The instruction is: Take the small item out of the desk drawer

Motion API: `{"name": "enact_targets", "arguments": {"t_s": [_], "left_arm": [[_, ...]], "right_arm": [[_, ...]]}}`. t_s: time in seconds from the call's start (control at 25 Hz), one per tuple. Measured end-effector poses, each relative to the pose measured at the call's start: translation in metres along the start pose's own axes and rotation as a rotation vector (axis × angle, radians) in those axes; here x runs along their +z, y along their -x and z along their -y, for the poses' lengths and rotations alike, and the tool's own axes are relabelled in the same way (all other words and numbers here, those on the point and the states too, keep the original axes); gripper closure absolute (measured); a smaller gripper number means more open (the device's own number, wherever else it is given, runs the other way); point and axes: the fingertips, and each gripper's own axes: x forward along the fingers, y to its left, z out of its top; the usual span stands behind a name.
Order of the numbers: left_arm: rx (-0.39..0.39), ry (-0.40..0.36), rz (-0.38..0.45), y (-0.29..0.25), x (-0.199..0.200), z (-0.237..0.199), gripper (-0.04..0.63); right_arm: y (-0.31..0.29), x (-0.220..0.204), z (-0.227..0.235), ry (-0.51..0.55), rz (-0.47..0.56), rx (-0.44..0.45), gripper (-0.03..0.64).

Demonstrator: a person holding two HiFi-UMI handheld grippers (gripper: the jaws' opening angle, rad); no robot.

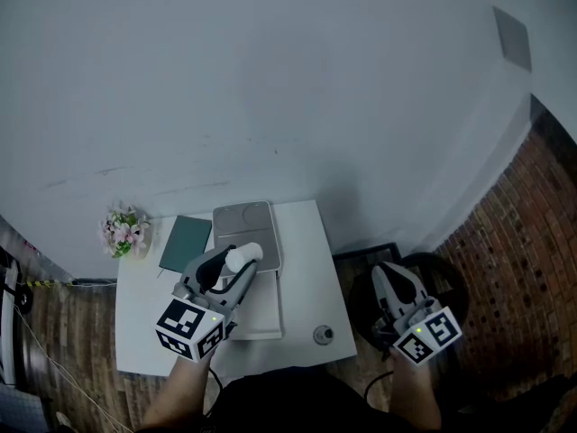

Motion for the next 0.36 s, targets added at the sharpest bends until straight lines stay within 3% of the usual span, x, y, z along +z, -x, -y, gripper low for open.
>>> {"name": "enact_targets", "arguments": {"t_s": [0.36], "left_arm": [[0.010, 0.006, 0.002, 0.0035, 0.0000, 0.0002, 0.414]], "right_arm": [[-0.0061, -0.0039, -0.0077, -0.004, -0.015, 0.041, 0.614]]}}
